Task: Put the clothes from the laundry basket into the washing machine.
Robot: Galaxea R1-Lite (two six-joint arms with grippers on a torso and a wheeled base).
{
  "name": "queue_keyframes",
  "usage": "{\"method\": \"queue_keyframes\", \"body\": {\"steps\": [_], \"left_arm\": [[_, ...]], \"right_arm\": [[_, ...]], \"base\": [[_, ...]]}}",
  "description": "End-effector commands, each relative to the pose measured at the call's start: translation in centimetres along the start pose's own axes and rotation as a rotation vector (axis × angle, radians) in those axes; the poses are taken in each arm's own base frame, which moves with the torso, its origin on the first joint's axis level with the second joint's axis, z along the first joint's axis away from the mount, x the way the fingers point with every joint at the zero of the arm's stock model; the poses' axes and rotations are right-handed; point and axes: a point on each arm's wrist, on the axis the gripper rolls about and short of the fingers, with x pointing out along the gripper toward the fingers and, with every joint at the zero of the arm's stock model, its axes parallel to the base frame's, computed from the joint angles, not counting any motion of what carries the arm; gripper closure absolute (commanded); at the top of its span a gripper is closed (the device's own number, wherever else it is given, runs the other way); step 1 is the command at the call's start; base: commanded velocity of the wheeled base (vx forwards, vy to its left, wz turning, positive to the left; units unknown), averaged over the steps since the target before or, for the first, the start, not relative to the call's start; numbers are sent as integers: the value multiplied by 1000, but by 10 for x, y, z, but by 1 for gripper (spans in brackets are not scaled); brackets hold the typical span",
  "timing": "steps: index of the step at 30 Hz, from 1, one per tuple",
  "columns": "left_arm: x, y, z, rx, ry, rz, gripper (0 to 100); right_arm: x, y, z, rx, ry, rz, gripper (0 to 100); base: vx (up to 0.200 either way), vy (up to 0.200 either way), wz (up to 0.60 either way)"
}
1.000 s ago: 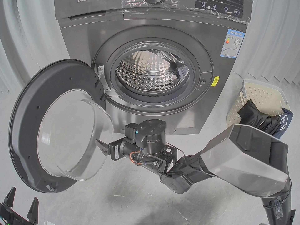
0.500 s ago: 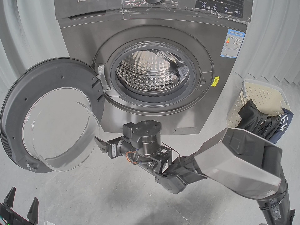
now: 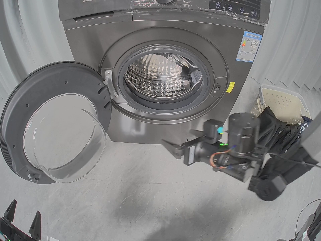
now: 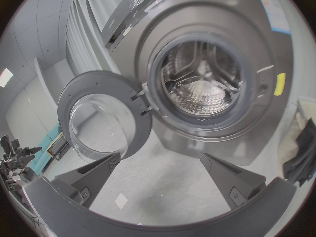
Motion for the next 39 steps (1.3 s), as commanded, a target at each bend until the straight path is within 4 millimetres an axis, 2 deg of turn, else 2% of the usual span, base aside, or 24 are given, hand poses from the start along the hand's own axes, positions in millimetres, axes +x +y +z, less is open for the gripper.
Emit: {"method": "queue_keyframes", "body": {"steps": [1, 2, 4, 8, 12, 19, 27, 35, 39], "left_arm": [[0, 0, -5, 3, 3, 1, 0], [0, 0, -5, 3, 1, 1, 0], [0, 0, -5, 3, 3, 1, 0], [0, 0, -5, 3, 1, 1, 0], [0, 0, -5, 3, 1, 1, 0], [0, 0, -5, 3, 1, 1, 0], [0, 0, -5, 3, 3, 1, 0], [0, 0, -5, 6, 1, 3, 0], [0, 0, -5, 17, 3, 4, 0]], "right_arm": [[-114, -44, 42, -43, -172, -141, 0], [-152, -55, 43, -58, -211, -209, 0], [-176, -59, 43, -61, -247, -246, 0], [-219, -61, 23, -64, -259, -305, 0], [-248, -60, 3, -70, -269, -342, 0], [-280, -60, -17, -67, -282, -439, 0], [-321, -47, -47, -60, -255, -521, 0], [-339, -39, -70, -56, -244, -554, 0], [-348, -34, -90, -53, -223, -569, 0]], "base": [[0, 0, 0], [0, 0, 0], [0, 0, 0], [0, 0, 0], [0, 0, 0], [0, 0, 0], [0, 0, 0], [0, 0, 0], [0, 0, 0]]}}
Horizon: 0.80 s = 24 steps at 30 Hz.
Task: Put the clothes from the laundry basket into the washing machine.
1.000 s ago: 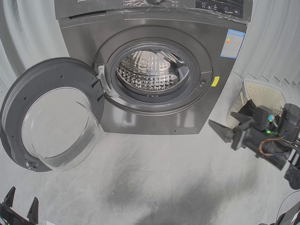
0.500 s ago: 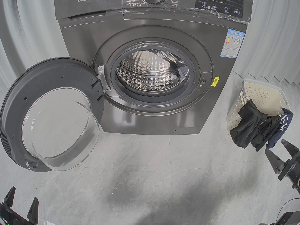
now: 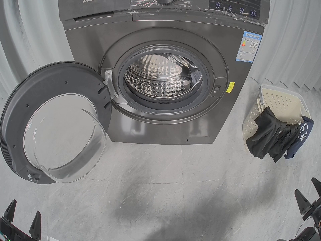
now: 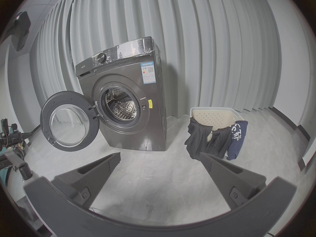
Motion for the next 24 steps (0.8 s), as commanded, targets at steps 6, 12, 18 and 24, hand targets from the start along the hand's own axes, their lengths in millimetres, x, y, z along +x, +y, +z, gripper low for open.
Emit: {"method": "queue_keyframes", "body": {"steps": [6, 12, 18, 24], "left_arm": [[0, 0, -5, 1, 4, -1, 0], [0, 0, -5, -1, 4, -1, 0], [0, 0, -5, -9, 4, -1, 0], [0, 0, -5, 2, 4, 1, 0]], "right_arm": [[-32, 2, -34, -1, -92, -27, 0], [-32, 0, -37, -37, -84, -106, 0], [-32, 0, -39, -27, -54, -119, 0], [-32, 1, -39, -82, -57, -53, 0]], "base": [[0, 0, 0], [0, 0, 0], [0, 0, 0], [0, -100, 0]]}}
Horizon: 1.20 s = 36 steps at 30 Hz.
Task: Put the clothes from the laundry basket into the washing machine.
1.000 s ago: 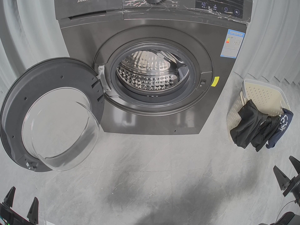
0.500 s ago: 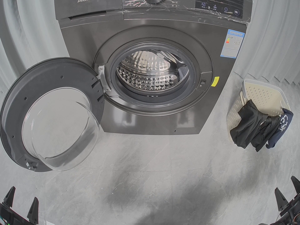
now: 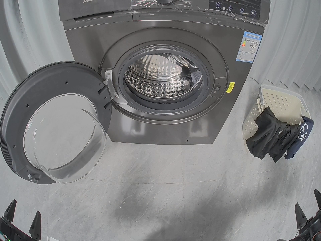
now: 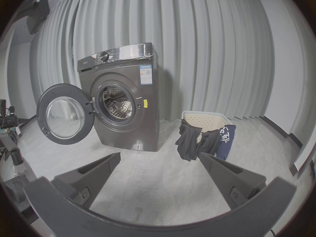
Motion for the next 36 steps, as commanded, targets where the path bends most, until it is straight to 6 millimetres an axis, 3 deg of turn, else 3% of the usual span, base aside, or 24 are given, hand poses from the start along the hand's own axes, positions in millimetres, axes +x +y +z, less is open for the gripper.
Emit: {"method": "queue_keyframes", "body": {"steps": [1, 24, 36], "left_arm": [[0, 0, -5, 3, 4, 2, 0], [0, 0, -5, -9, 6, -7, 0], [0, 0, -5, -15, 6, -7, 0]], "right_arm": [[0, 0, -5, -4, 2, 11, 0], [0, 0, -5, 3, 0, 16, 0], [0, 0, -4, 3, -1, 16, 0]], "base": [[0, -200, 0], [0, -200, 0], [0, 0, 0]]}}
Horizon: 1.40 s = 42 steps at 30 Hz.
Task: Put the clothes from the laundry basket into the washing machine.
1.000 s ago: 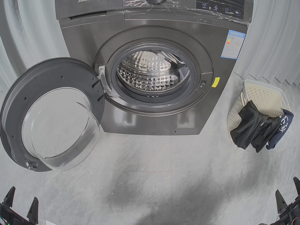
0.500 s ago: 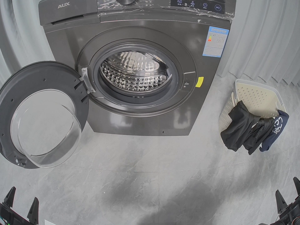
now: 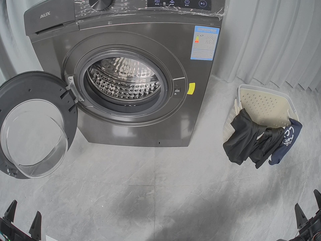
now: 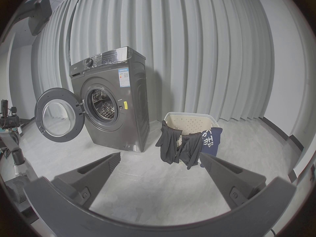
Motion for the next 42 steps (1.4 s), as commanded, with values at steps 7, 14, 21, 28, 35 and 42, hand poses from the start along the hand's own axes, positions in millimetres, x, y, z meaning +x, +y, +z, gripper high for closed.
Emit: {"method": "queue_keyframes", "body": {"steps": [7, 14, 21, 28, 35, 42], "left_arm": [[0, 0, -5, -1, 4, 1, 0], [0, 0, -5, -1, 4, 1, 0], [0, 0, -5, -1, 4, 1, 0], [0, 0, -5, -1, 4, 1, 0], [0, 0, -5, -1, 4, 1, 0], [0, 0, -5, -1, 4, 1, 0]], "right_arm": [[0, 0, -5, 0, 6, 1, 0], [0, 0, -5, 0, 6, 1, 0], [0, 0, -5, 0, 6, 1, 0], [0, 0, -5, 0, 6, 1, 0], [1, 0, -5, 0, 8, 1, 0], [0, 0, -5, 0, 6, 1, 0]], "base": [[171, 0, 0], [0, 0, 0], [0, -171, 0], [0, -200, 0], [0, -200, 0], [0, -200, 0]]}}
